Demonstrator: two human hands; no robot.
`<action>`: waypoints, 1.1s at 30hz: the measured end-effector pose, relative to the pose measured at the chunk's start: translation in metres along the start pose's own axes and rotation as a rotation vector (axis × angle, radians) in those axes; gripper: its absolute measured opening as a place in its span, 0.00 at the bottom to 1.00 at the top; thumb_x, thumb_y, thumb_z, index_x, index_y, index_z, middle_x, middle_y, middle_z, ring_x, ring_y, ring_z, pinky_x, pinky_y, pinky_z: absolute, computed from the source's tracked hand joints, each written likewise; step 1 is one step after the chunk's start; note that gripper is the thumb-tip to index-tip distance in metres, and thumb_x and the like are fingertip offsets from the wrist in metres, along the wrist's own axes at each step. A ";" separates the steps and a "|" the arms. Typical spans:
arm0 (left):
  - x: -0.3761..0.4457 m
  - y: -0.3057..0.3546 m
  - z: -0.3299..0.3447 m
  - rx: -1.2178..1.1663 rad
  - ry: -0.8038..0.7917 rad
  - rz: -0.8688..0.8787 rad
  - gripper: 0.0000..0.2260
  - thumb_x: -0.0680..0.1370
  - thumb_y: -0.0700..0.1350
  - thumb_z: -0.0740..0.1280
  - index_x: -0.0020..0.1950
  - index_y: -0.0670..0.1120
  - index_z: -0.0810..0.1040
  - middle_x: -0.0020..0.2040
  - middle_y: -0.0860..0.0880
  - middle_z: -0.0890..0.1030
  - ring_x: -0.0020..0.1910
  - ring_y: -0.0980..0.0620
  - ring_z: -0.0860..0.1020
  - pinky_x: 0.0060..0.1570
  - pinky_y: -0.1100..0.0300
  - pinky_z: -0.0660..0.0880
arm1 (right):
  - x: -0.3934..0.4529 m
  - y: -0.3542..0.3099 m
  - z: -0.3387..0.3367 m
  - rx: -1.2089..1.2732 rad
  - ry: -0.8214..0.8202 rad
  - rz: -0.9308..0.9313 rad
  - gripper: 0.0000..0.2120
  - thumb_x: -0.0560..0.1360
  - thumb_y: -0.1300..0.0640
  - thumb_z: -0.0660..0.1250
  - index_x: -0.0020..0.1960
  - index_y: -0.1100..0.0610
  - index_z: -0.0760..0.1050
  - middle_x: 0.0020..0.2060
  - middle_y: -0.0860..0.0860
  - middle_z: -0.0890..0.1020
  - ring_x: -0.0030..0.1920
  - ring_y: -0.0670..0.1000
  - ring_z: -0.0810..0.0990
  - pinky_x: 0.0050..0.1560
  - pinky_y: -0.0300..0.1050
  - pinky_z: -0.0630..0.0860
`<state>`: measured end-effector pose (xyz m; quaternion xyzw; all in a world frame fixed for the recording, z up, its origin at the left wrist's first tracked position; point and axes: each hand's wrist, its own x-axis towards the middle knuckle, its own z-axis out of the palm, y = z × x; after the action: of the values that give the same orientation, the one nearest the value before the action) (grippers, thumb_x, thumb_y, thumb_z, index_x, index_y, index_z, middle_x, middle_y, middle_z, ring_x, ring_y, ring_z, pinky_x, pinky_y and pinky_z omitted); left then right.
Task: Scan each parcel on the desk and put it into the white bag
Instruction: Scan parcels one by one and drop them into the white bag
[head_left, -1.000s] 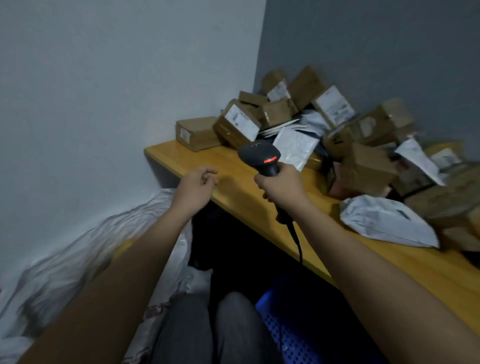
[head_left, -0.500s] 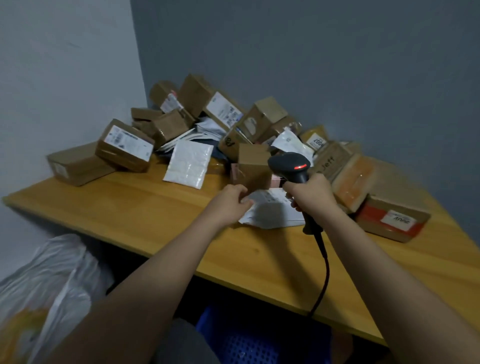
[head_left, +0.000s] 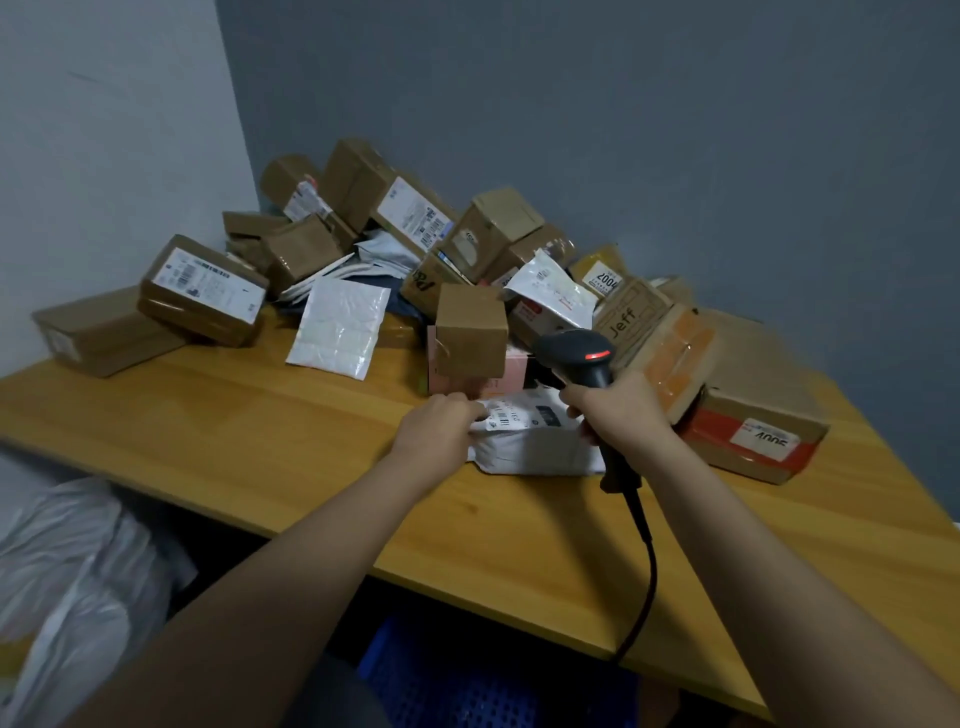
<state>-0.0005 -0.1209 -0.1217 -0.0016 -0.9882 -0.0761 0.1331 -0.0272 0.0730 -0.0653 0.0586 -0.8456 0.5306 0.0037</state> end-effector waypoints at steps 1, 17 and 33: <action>-0.006 -0.008 -0.004 0.010 0.009 0.006 0.11 0.77 0.39 0.66 0.59 0.48 0.78 0.57 0.47 0.77 0.57 0.46 0.74 0.41 0.57 0.66 | -0.001 -0.001 0.002 0.005 -0.012 -0.006 0.04 0.73 0.62 0.69 0.46 0.62 0.76 0.39 0.60 0.82 0.28 0.50 0.77 0.29 0.42 0.75; -0.074 -0.094 -0.022 -0.271 0.260 -0.032 0.15 0.81 0.43 0.60 0.67 0.49 0.75 0.65 0.51 0.74 0.64 0.51 0.68 0.61 0.56 0.67 | -0.015 -0.032 0.094 -0.071 -0.286 -0.067 0.08 0.71 0.58 0.73 0.43 0.61 0.76 0.34 0.55 0.74 0.35 0.51 0.72 0.35 0.44 0.67; -0.065 -0.093 -0.022 -0.466 -0.052 -0.260 0.20 0.79 0.58 0.62 0.68 0.52 0.70 0.71 0.51 0.69 0.68 0.51 0.67 0.63 0.52 0.70 | -0.008 -0.027 0.118 -0.039 -0.364 -0.020 0.06 0.72 0.58 0.72 0.46 0.53 0.75 0.47 0.57 0.81 0.48 0.56 0.81 0.50 0.52 0.78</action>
<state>0.0659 -0.2149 -0.1317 0.0926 -0.9390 -0.3181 0.0926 -0.0097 -0.0436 -0.0933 0.1621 -0.8418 0.4948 -0.1428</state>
